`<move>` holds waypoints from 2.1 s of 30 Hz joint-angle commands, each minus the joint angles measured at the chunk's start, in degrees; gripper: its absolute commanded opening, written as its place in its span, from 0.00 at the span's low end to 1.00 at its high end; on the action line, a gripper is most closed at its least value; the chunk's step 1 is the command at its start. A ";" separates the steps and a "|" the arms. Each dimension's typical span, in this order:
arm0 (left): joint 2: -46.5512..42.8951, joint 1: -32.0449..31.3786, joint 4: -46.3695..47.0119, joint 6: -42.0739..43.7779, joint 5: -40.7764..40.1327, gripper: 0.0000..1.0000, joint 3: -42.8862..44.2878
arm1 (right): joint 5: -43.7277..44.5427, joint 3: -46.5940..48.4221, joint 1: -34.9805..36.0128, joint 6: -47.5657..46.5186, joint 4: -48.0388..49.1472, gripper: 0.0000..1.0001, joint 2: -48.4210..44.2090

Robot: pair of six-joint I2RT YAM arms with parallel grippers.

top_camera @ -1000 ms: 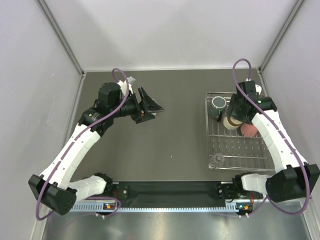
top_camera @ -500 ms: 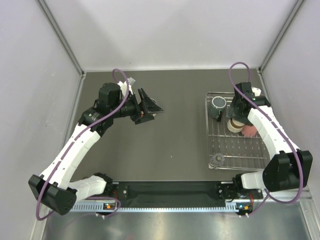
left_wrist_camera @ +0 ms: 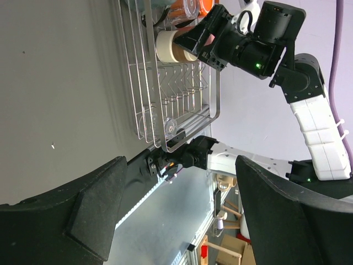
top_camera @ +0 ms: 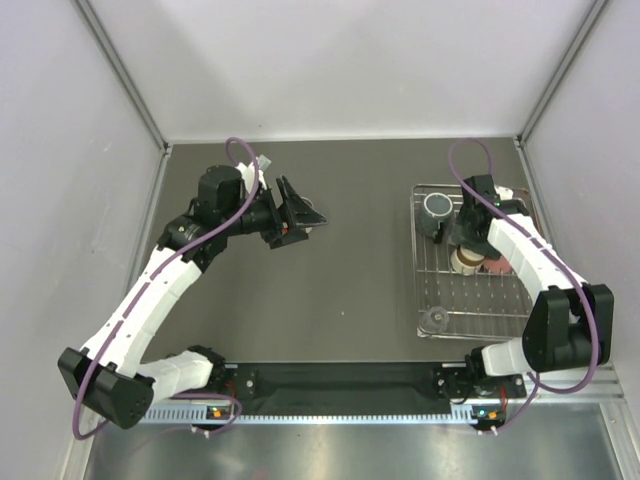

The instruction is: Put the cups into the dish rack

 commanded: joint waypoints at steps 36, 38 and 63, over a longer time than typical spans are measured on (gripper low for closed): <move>28.25 4.93 -22.23 9.04 -32.82 0.79 20.43 | -14.02 11.07 0.55 -2.98 -16.92 0.89 -23.81; 30.80 5.02 -22.06 8.78 -35.88 0.79 22.10 | -15.07 11.07 0.46 -2.98 -17.70 0.89 -25.31; 49.36 5.46 -22.06 6.58 -40.11 0.37 30.98 | -16.75 12.66 0.46 -3.51 -22.45 0.90 -34.64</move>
